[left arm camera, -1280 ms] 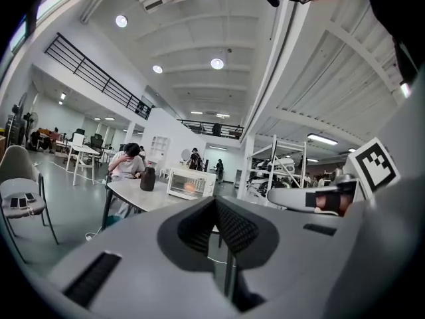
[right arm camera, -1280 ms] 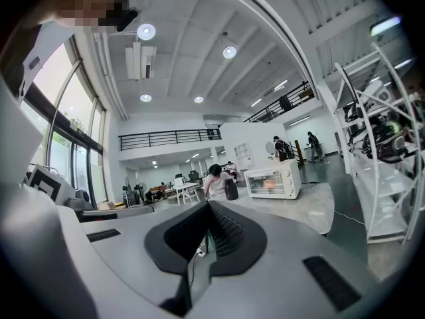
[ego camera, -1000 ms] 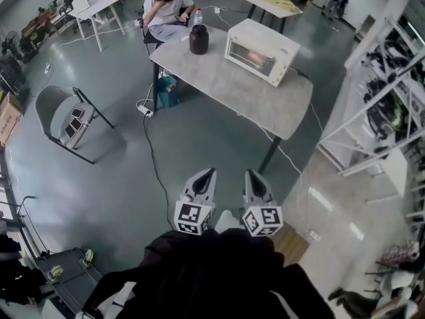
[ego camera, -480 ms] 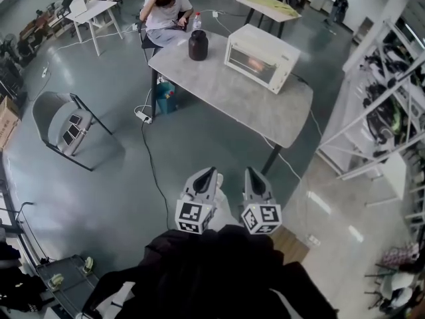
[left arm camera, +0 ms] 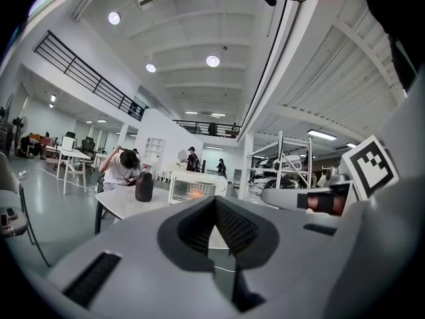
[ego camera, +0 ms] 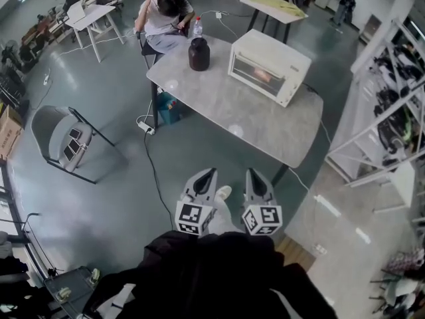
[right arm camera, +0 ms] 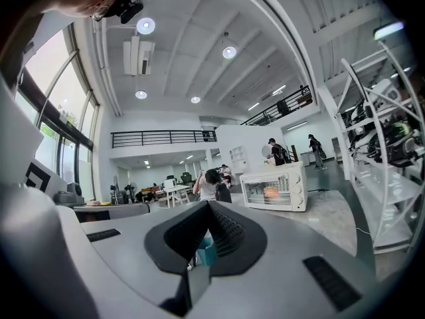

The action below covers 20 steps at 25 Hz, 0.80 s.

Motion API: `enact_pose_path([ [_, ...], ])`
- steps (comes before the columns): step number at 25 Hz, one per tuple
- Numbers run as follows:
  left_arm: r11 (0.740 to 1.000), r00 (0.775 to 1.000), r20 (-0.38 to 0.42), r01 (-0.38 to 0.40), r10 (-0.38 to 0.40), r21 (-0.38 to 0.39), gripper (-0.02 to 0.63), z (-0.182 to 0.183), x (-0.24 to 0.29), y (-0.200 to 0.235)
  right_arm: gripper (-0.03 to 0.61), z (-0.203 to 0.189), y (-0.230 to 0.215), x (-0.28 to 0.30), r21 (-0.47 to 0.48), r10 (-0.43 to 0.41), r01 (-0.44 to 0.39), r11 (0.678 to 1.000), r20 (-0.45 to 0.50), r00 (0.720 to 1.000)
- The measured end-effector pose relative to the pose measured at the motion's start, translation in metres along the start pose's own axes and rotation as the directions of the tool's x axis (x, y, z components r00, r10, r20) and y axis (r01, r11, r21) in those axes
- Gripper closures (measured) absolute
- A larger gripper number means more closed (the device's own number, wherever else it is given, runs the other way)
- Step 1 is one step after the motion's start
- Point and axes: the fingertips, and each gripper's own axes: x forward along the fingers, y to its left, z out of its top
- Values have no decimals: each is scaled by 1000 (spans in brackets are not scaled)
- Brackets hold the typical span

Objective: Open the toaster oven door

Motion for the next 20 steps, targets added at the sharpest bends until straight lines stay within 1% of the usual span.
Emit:
enact_pose_path([
  [4,1000,1000,-26,-1,1,14,611,3,63,30,575,4,-32,60,12,-13,13,1000,-33,999],
  [11,999,998,-54,14,-12,39,611,31,181,77,574,33,-93,168,46,-38,40,998,-37,999],
  [14,999,998,-66,13,-10,43,611,40,227,90,574,41,-120,205,46,-44,46,998,-47,998],
  [17,1000,996,-82,19,-17,24,611,46,270,100,575,45,-146,239,53,-58,61,997,-62,996],
  [20,998,995,-94,31,-27,47,611,46,307,111,574,52,-166,267,50,-65,68,996,-63,996],
])
